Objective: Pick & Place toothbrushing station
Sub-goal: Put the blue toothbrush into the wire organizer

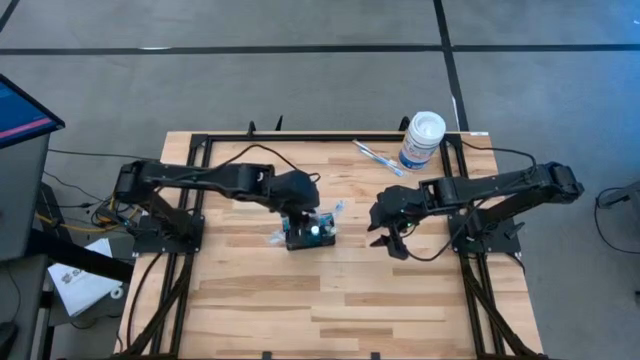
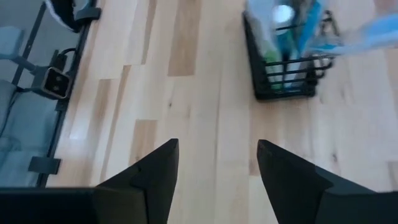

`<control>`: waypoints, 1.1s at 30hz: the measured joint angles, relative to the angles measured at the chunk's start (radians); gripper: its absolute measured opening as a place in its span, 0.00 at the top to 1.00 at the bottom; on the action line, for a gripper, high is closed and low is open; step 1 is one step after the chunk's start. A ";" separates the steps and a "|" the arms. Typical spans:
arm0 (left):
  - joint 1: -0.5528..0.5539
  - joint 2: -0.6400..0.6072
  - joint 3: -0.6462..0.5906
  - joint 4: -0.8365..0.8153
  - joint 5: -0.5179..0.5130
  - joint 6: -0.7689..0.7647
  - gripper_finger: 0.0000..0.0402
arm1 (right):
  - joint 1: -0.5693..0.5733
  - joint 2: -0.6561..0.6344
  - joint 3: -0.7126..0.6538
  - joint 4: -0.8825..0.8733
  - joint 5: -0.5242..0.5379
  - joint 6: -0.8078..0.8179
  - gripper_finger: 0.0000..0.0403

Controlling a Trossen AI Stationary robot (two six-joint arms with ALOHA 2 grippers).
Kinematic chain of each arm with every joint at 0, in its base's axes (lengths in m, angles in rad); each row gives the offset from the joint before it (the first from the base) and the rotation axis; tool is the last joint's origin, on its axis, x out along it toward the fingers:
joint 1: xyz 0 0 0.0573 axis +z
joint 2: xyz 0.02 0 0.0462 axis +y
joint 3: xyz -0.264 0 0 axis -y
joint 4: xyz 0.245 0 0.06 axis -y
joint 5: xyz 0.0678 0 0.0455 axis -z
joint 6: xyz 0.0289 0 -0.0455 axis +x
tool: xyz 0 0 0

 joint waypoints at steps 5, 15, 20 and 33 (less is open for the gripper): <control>0.004 -0.042 0.000 0.007 -0.089 0.002 0.72 | -0.048 0.000 0.000 -0.027 0.002 -0.003 0.53; 0.004 -0.123 0.000 0.017 -0.209 0.038 0.72 | -0.172 0.000 0.000 -0.068 0.002 -0.079 0.62; 0.004 -0.146 0.000 0.022 -0.230 0.055 0.72 | -0.263 0.000 0.000 -0.068 0.004 -0.106 0.66; 0.067 -0.155 -0.001 0.023 -0.255 0.056 0.72 | -0.571 0.115 0.043 -0.095 0.006 -0.206 0.75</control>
